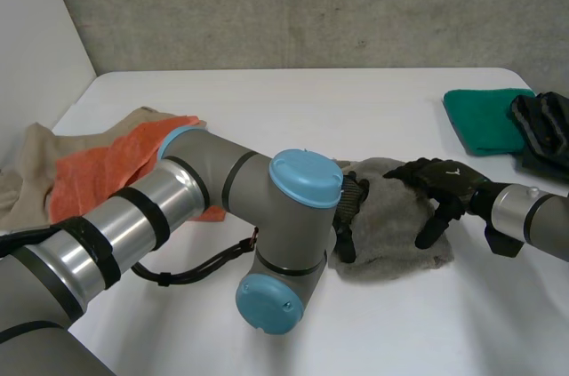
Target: Fold the laundry.
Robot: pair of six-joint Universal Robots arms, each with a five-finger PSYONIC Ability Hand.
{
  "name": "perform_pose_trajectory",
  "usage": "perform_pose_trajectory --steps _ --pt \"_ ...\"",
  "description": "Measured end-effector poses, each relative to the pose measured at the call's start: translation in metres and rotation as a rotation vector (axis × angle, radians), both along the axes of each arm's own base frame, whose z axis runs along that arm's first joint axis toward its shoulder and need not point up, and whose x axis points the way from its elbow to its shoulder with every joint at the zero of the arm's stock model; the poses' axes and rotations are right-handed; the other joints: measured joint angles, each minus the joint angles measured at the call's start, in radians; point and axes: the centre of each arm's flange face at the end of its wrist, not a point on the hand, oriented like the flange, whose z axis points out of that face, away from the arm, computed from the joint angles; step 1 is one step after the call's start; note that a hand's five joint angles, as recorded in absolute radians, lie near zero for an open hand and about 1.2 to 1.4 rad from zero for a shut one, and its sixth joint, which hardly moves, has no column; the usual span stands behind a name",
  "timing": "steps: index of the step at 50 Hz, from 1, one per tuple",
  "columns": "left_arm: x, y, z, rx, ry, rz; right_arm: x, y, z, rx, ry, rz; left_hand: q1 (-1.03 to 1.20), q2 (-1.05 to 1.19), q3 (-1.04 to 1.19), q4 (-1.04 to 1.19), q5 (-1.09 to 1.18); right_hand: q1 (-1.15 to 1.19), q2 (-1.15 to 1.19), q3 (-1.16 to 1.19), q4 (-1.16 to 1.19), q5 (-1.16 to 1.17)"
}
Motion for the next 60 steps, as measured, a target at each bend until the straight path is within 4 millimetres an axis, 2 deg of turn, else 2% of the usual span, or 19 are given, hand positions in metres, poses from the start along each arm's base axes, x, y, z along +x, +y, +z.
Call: perform_pose_trajectory --steps 9,11,18,21,25,28,33,35,36,39,46,53,60 --pt "-0.001 -0.001 0.017 -0.024 0.030 0.003 -0.002 -0.004 0.001 -0.057 0.045 -0.013 0.000 0.000 0.000 0.000 0.000 0.000 0.000 0.000 0.000 0.000" --pt "0.001 -0.004 0.039 -0.051 0.062 0.009 -0.005 -0.006 0.011 -0.116 0.067 -0.026 0.000 0.000 0.000 0.000 0.000 0.000 0.000 0.000 0.000 0.000" --pt "0.013 -0.004 0.085 -0.092 0.123 0.005 -0.008 0.000 0.046 -0.280 0.083 -0.048 0.000 0.000 0.000 0.000 0.000 0.000 0.000 0.000 0.000 0.000" --pt "0.019 -0.002 0.109 -0.110 0.167 -0.018 -0.007 0.011 0.059 -0.348 0.096 -0.048 0.000 0.000 0.000 0.000 0.000 0.000 0.000 0.000 0.000 0.000" --pt "0.027 0.004 0.138 -0.128 0.227 -0.070 -0.005 0.030 0.063 -0.394 0.121 -0.032 0.000 0.000 0.000 0.000 0.000 0.000 0.000 0.000 0.000 0.000" --pt "0.034 0.015 0.163 -0.124 0.276 -0.154 0.001 0.058 0.053 -0.423 0.161 0.010 0.000 0.000 0.000 0.000 0.000 0.000 0.000 0.000 0.000 0.000" --pt "0.044 0.038 0.189 -0.077 0.324 -0.316 0.007 0.089 0.031 -0.449 0.197 0.066 0.000 0.000 0.000 0.000 0.000 0.000 0.000 0.000 -0.002 0.000" --pt "0.047 0.045 0.194 -0.055 0.332 -0.365 0.008 0.093 0.026 -0.454 0.200 0.074 0.000 0.000 0.000 0.000 0.000 0.000 -0.001 0.000 -0.002 0.000" --pt "0.050 0.052 0.198 -0.029 0.337 -0.413 0.011 0.101 0.014 -0.464 0.203 0.089 0.000 0.000 0.000 0.000 0.000 0.000 -0.001 0.000 -0.002 0.000" --pt "0.054 0.061 0.200 0.008 0.340 -0.461 0.013 0.103 0.001 -0.471 0.201 0.095 0.000 0.000 0.000 0.000 0.000 0.000 -0.001 0.000 -0.002 0.000" --pt "0.062 0.069 0.195 0.045 0.333 -0.469 0.016 0.090 -0.027 -0.500 0.191 0.091 0.000 0.000 0.000 0.000 0.000 0.000 -0.001 0.000 -0.002 0.000" --pt "0.063 0.067 0.191 0.027 0.351 -0.443 0.021 0.074 -0.041 -0.559 0.177 0.084 0.000 0.000 0.000 0.000 0.000 0.000 -0.001 0.000 -0.002 0.000" --pt "0.063 0.063 0.191 0.033 0.379 -0.420 0.027 0.063 -0.042 -0.591 0.148 0.066 0.000 0.000 0.000 0.000 0.000 0.004 0.007 0.030 0.020 0.008"
